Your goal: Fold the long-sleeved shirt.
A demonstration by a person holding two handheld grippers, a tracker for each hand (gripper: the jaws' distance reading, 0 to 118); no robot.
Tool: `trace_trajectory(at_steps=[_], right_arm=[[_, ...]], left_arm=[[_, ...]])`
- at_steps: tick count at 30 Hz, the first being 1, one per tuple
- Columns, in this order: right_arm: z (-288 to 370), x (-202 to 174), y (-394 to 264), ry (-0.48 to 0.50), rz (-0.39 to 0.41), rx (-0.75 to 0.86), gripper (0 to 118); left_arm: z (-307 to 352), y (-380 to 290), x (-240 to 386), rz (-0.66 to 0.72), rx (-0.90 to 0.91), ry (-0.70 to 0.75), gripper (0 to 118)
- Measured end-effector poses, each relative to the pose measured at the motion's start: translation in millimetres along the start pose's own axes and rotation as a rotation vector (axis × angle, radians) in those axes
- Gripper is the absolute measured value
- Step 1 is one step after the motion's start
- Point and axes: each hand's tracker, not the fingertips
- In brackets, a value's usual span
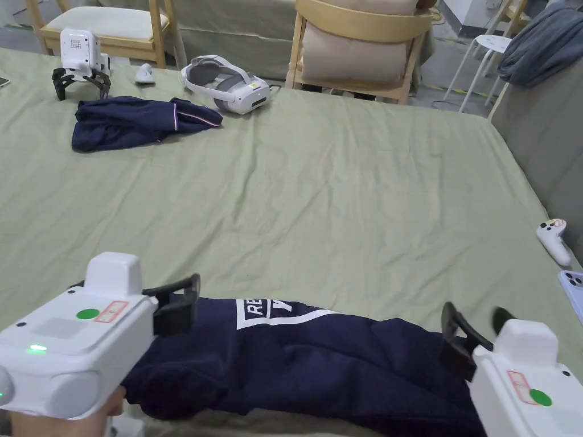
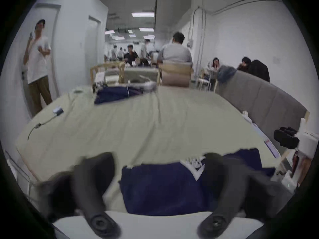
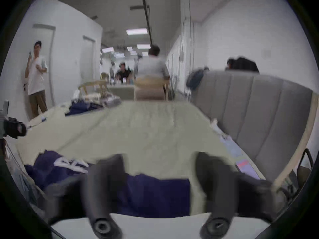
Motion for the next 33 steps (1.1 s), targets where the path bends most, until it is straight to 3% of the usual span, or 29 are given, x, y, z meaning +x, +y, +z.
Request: trace_trajectory(at_steps=[1, 2, 4, 8, 11, 12, 14, 15, 17, 20, 24, 27, 29, 30, 33], right_arm=[[5, -17, 9, -0.023, 0.014, 0.022, 9], [6, -26, 10, -0.035, 0.011, 0.056, 0], [3, -32, 15, 0.011, 0.01, 0.051, 0], [-7, -43, 20, 0.019, 0.017, 0.051, 0], [-7, -53, 26, 0.039, 0.011, 0.055, 0], [-6, -54, 28, 0.049, 0.01, 0.057, 0], [-6, -62, 29, 0.069, 0.015, 0.06, 0], [-5, -62, 30, 0.083, 0.012, 0.062, 0], [-8, -66, 26, 0.107, 0.007, 0.054, 0], [-8, -71, 25, 0.132, 0.015, 0.047, 0], [-8, -84, 24, 0.169, 0.022, 0.034, 0], [-8, -95, 26, 0.185, 0.037, 0.026, 0], [-8, -100, 27, 0.189, 0.04, 0.022, 0], [-8, -102, 28, 0.19, 0.041, 0.02, 0], [-8, -105, 29, 0.183, 0.043, 0.02, 0]], left_arm=[[-6, -1, 5, 0.003, 0.011, -0.003, 44], [-14, -5, 12, -0.001, 0.004, 0.019, 5], [-19, -4, 13, 0.078, 0.002, -0.015, 5], [-15, 3, 12, 0.026, 0.028, -0.009, 5], [-13, 8, -5, 0.063, 0.012, 0.001, 5], [-15, 11, -17, 0.093, -0.01, -0.007, 9], [-28, 7, -49, 0.153, -0.089, -0.08, 32], [-37, 6, -67, 0.187, -0.142, -0.116, 66], [-55, 1, -97, 0.259, -0.277, -0.155, 110], [-67, -9, -140, 0.404, -0.335, -0.255, 109], [-101, -48, -185, 0.622, -0.549, -0.415, 110], [-130, -85, -189, 0.719, -0.68, -0.46, 110], [-134, -98, -176, 0.727, -0.72, -0.508, 112], [-117, -85, -145, 0.669, -0.562, -0.559, 112], [-132, -82, -116, 0.695, -0.661, -0.614, 111]])
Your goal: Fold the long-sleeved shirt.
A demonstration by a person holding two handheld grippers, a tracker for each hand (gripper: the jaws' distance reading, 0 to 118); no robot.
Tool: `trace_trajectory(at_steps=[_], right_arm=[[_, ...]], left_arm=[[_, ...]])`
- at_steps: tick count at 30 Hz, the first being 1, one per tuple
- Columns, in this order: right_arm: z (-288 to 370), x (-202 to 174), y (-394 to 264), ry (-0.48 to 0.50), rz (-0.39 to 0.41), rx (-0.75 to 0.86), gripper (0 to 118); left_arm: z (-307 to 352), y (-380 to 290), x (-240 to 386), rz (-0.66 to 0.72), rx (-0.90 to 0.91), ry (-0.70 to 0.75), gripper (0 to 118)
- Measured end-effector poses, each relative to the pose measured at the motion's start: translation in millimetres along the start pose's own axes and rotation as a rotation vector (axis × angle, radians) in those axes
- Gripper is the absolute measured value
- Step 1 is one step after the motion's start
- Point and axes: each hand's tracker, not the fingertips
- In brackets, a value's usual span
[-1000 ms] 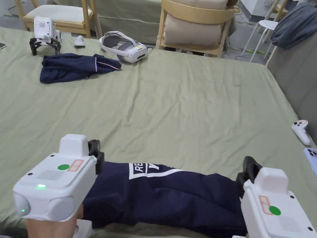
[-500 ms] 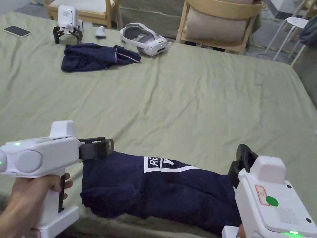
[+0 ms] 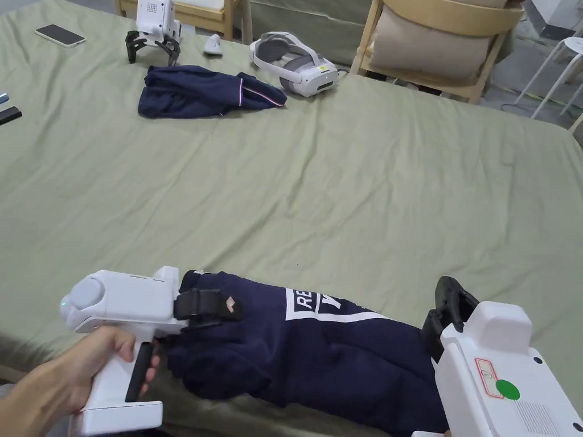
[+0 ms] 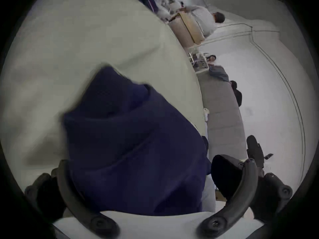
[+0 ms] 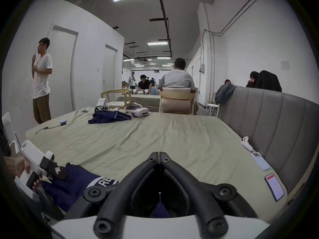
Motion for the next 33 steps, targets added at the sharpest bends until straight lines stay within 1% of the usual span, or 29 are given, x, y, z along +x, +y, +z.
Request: trace_trajectory(at_steps=[1, 2, 3, 4, 6, 7, 10, 12, 14, 16, 17, 18, 21, 22, 25, 27, 28, 30, 33], right_arm=[[0, 0, 0, 0.0, -0.003, -0.003, 0], [0, 0, 1, -0.003, -0.007, -0.005, 0], [1, 0, 1, -0.006, -0.01, -0.005, 0], [2, 1, 2, -0.008, -0.013, -0.006, 0], [3, 3, 2, -0.015, -0.016, -0.008, 0], [3, 4, 2, -0.02, -0.016, -0.011, 0], [4, 11, 1, -0.037, -0.019, -0.016, 0], [1, 16, -1, -0.043, -0.017, -0.025, 0], [-1, 18, -3, -0.053, -0.02, -0.032, 0], [-6, 20, -8, -0.054, -0.027, -0.037, 0], [-9, 20, -10, -0.055, -0.027, -0.041, 0], [-11, 19, -11, -0.053, -0.026, -0.044, 0], [-17, 17, -16, -0.041, -0.023, -0.05, 0], [-18, 15, -17, -0.039, -0.023, -0.052, 0], [-22, 11, -17, -0.023, -0.027, -0.056, 0], [-25, 9, -18, -0.015, -0.031, -0.061, 0], [-29, 10, -24, -0.011, -0.033, -0.063, 0], [-33, 9, -27, -0.006, -0.036, -0.069, 0], [-30, 11, -24, 0.002, -0.041, -0.071, 0]], left_arm=[[2, 8, -14, 0.008, -0.026, 0.001, 108], [1, 11, -12, -0.006, 0.007, 0.004, 93], [-1, 13, -10, -0.006, 0.012, 0.019, 36], [-5, 14, -16, 0.012, 0.015, 0.063, 29], [-4, 12, -28, 0.041, 0.014, 0.042, 29], [0, 12, -29, 0.049, 0.028, 0.003, 29], [19, -6, -9, 0.024, 0.059, 0.008, 29], [39, -3, -8, 0.002, 0.09, 0.036, 29], [67, 2, -11, 0.009, 0.129, 0.054, 29], [96, 6, -12, 0.008, 0.187, 0.106, 29], [114, 24, -54, 0.01, 0.203, 0.12, 29], [130, 29, -62, 0.015, 0.222, 0.15, 29], [176, 41, -64, 0.01, 0.29, 0.234, 29], [188, 43, -64, 0.047, 0.287, 0.222, 29], [215, 50, -50, 0.021, 0.321, 0.283, 29], [216, 48, -30, -0.044, 0.311, 0.356, 29], [210, 44, -17, -0.112, 0.286, 0.366, 29], [190, 33, 14, -0.158, 0.27, 0.34, 29], [137, 15, 64, -0.225, 0.224, 0.306, 29]])
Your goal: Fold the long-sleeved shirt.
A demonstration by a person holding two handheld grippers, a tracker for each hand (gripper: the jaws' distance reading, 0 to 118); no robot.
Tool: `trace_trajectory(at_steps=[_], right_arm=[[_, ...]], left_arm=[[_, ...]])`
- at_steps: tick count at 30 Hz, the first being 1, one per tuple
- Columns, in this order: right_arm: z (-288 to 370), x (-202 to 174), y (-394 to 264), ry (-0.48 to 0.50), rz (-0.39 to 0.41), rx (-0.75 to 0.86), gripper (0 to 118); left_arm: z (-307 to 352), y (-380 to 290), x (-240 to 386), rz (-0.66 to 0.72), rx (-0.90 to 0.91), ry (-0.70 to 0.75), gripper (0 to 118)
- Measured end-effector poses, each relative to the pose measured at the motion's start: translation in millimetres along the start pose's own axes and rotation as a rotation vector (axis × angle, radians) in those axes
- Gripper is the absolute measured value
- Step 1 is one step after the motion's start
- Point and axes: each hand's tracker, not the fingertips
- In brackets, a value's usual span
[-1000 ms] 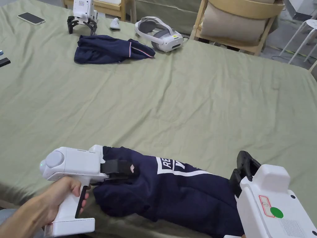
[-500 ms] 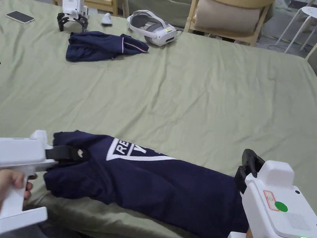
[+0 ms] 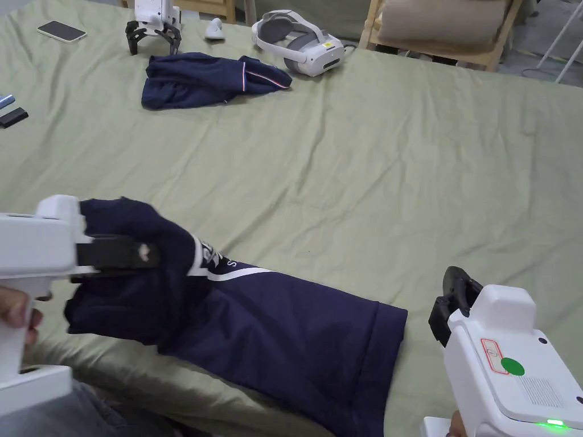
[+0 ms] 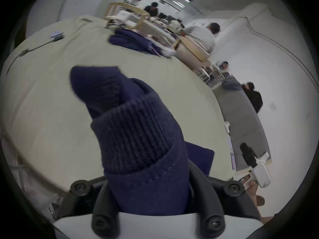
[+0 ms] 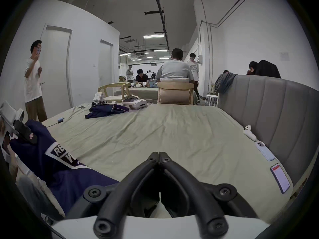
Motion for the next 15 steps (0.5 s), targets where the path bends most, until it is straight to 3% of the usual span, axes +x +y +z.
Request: trace_trajectory(at_steps=[5, 10, 15], right_arm=[[7, 14, -4, -0.024, -0.004, 0.007, 0], [19, 35, -7, -0.065, -0.014, 0.014, 0], [27, 53, -8, -0.101, -0.012, 0.016, 0]], left_arm=[[-78, -40, 90, -0.093, -0.101, -0.07, 29], [-166, -80, 133, -0.104, -0.232, -0.08, 29], [-183, -102, 171, -0.192, -0.26, -0.034, 36]])
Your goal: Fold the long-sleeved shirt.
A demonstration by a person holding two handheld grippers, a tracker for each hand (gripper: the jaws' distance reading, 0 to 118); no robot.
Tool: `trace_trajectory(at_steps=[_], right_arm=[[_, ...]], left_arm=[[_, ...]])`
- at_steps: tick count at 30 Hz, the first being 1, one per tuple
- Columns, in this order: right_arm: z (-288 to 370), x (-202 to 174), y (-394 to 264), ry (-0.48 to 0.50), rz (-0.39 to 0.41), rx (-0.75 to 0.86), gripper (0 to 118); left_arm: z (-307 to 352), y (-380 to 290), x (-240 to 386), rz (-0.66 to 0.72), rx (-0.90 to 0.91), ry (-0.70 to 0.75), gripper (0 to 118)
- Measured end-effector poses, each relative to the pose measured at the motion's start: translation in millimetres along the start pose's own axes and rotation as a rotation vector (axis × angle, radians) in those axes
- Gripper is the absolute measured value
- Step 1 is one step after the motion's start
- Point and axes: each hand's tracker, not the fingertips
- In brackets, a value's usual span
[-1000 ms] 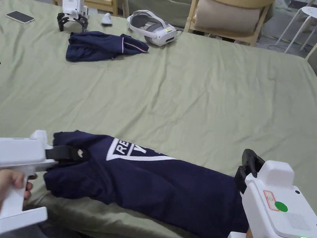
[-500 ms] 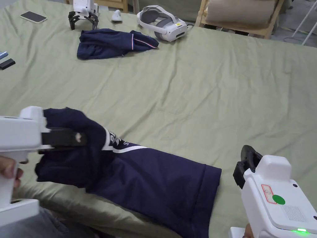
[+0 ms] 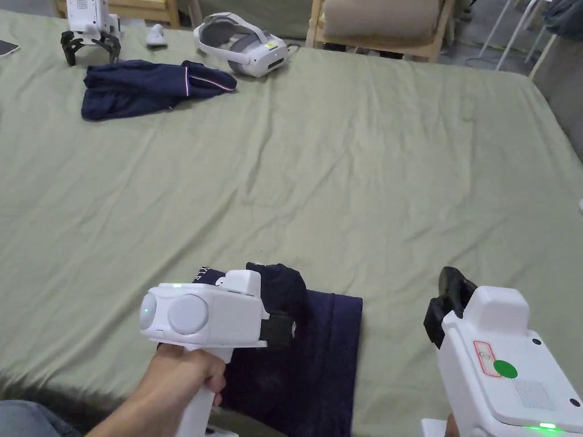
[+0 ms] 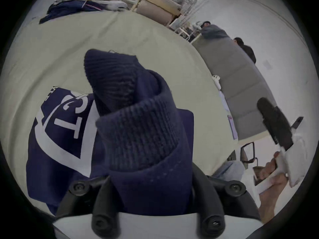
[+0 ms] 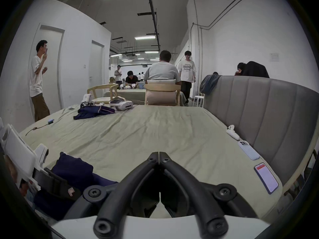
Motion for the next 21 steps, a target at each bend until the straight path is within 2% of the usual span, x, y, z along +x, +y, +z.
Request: trace_trajectory(at_steps=[1, 2, 3, 5, 6, 9, 13, 14, 15, 16, 17, 18, 19, 21], right_arm=[[0, 3, 0, -0.005, -0.006, -0.001, 0], [-1, 4, -1, -0.006, -0.013, -0.001, 0], [-1, 5, -1, -0.006, -0.017, -0.001, 0], [-2, 6, -1, -0.007, -0.02, 0.002, 0], [-2, 6, -1, -0.006, -0.022, 0.004, 0], [-2, 3, -1, 0.0, -0.026, 0.007, 0], [0, 0, 0, 0.01, -0.037, 0.008, 0], [0, -1, 0, 0.012, -0.039, 0.007, 0], [0, -1, -1, 0.013, -0.04, 0.007, 0], [0, -1, -1, 0.013, -0.04, 0.006, 0], [1, -1, -1, 0.012, -0.042, 0.005, 0], [1, -1, -2, 0.012, -0.042, 0.003, 0], [1, 0, -2, 0.011, -0.04, 0.001, 0], [2, 3, -2, 0.006, -0.04, -0.003, 0]], left_arm=[[3, 4, -6, 0.0, 0.002, -0.025, 36], [13, 7, -6, 0.0, 0.005, -0.075, 45], [26, 8, -3, 0.001, 0.027, -0.117, 66], [64, 8, -5, -0.042, 0.131, -0.171, 98], [83, 11, -6, -0.054, 0.162, -0.193, 110], [140, 18, -25, -0.026, 0.311, -0.267, 111], [160, 31, -79, 0.138, 0.373, -0.262, 110], [157, 31, -90, 0.188, 0.35, -0.229, 105], [148, 32, -100, 0.232, 0.316, -0.235, 82], [138, 30, -107, 0.236, 0.273, -0.274, 51], [122, 29, -115, 0.251, 0.251, -0.269, 15], [106, 27, -116, 0.242, 0.216, -0.25, 8], [95, 25, -120, 0.176, 0.166, -0.244, 8], [68, 16, -106, 0.215, 0.102, -0.301, 6]])
